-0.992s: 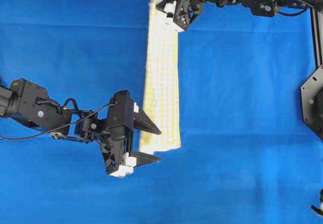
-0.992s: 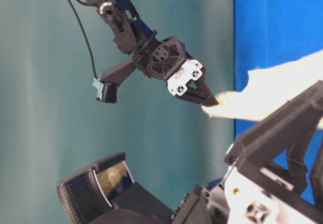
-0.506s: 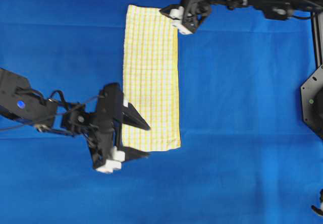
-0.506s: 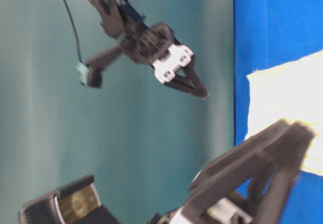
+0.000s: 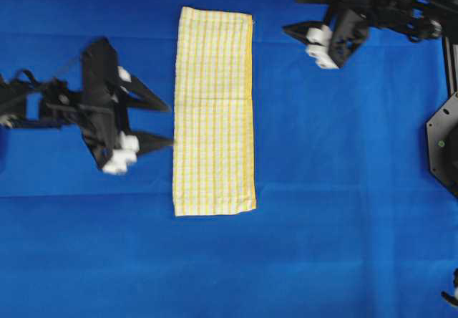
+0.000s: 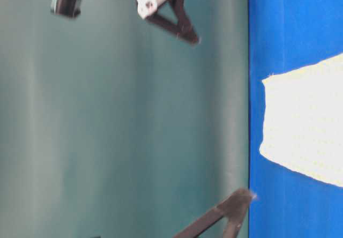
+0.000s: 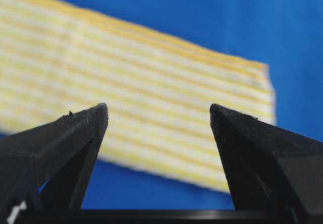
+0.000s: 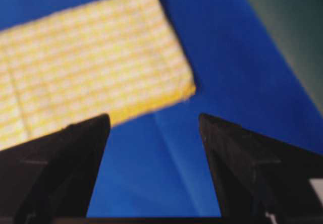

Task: Fold the yellow towel.
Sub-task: 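Lower the strip onto the table and open both grippers, then move both grippers to the strip's top corners and pinch them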

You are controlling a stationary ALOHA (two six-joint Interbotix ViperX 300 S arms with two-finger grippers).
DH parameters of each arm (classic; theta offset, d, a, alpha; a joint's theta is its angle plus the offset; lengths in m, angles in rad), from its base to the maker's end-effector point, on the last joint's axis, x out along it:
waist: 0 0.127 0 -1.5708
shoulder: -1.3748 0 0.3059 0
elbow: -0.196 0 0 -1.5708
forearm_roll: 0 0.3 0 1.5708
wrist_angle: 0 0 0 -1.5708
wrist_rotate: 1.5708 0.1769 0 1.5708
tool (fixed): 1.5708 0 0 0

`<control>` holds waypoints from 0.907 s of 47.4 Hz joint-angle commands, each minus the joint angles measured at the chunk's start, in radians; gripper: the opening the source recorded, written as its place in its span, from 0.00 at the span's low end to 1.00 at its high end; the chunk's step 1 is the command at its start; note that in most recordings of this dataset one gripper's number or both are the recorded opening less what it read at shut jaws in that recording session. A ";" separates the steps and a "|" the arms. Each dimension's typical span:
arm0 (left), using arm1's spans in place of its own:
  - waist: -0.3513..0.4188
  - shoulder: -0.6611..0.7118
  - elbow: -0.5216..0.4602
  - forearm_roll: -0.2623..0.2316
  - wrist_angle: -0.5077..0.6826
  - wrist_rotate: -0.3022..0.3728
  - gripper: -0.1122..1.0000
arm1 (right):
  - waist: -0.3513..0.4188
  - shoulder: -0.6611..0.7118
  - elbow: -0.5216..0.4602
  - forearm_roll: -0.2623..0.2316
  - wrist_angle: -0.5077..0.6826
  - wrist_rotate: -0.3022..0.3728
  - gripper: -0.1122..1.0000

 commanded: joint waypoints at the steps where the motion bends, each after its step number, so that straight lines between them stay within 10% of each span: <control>1: 0.041 -0.057 0.025 0.005 -0.009 0.003 0.79 | 0.011 -0.067 0.029 0.003 -0.011 0.009 0.76; 18: 0.138 -0.153 0.117 0.005 -0.061 0.032 0.79 | 0.107 -0.133 0.084 0.005 -0.020 0.041 0.76; 43: 0.310 -0.008 0.032 0.005 -0.146 0.112 0.79 | 0.031 0.094 -0.037 0.025 -0.135 0.046 0.76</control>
